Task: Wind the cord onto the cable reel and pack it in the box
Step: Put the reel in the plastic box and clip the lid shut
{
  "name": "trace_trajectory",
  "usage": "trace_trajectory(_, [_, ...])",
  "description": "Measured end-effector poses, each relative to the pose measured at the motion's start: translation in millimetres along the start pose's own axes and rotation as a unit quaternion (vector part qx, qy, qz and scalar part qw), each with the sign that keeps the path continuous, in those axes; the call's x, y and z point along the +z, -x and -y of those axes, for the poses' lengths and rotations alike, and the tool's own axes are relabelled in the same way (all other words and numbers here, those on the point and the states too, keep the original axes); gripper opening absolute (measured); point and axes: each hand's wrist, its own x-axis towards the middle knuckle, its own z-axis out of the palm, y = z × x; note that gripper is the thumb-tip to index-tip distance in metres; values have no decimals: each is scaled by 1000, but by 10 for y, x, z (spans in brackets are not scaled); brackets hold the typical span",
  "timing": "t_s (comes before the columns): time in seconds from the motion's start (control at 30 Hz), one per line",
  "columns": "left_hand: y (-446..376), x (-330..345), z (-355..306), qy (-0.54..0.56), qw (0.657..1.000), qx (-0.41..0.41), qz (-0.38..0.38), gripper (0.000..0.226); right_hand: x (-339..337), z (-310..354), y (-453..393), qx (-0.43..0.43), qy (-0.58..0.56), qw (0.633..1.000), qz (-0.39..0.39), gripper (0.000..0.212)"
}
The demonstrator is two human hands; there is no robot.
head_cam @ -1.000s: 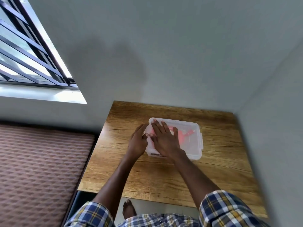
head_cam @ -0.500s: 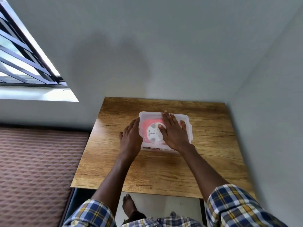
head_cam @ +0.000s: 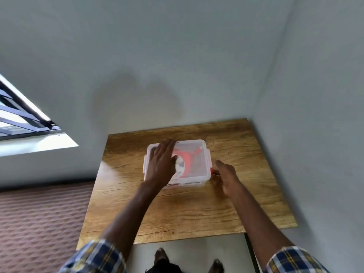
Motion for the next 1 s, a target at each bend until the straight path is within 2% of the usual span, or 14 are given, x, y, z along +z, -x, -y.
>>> trace_trajectory(0.1, [-406, 68, -350, 11, 990, 84, 117, 64, -123, -28, -61, 16, 4, 997, 69, 47])
trace_trajectory(0.2, [-847, 204, -543, -85, 951, 123, 270, 75, -180, -17, -77, 8, 11, 992, 127, 53])
trace_trajectory(0.3, [-1186, 302, -610, -122, 906, 146, 379, 81, -158, -34, -82, -29, 3, 993, 113, 43])
trace_trajectory(0.37, [-1332, 326, -649, -112, 888, 153, 419, 86, -96, -42, -78, -72, 12, 995, 69, 31])
trace_trajectory(0.47, [-1432, 337, -680, -94, 870, 180, 449, 86, 3, -20, -63, -130, 110, 985, -27, 37])
trace_trajectory(0.6, [-1518, 404, -535, -40, 856, 208, 472, 56, 47, -22, -31, -143, 183, 965, -119, 43])
trace_trajectory(0.7, [-1482, 420, -404, 27, 863, 206, 460, 48, 90, -51, 25, -135, 204, 957, -157, 43])
trace_trajectory(0.83, [-1412, 465, -306, 119, 875, 175, 434, 48, 171, -81, 123, -142, 223, 942, -205, 41])
trace_trajectory(1.0, [-1337, 535, -243, 184, 890, 133, 395, 43, 340, -116, 235, -193, 285, 903, -258, 29])
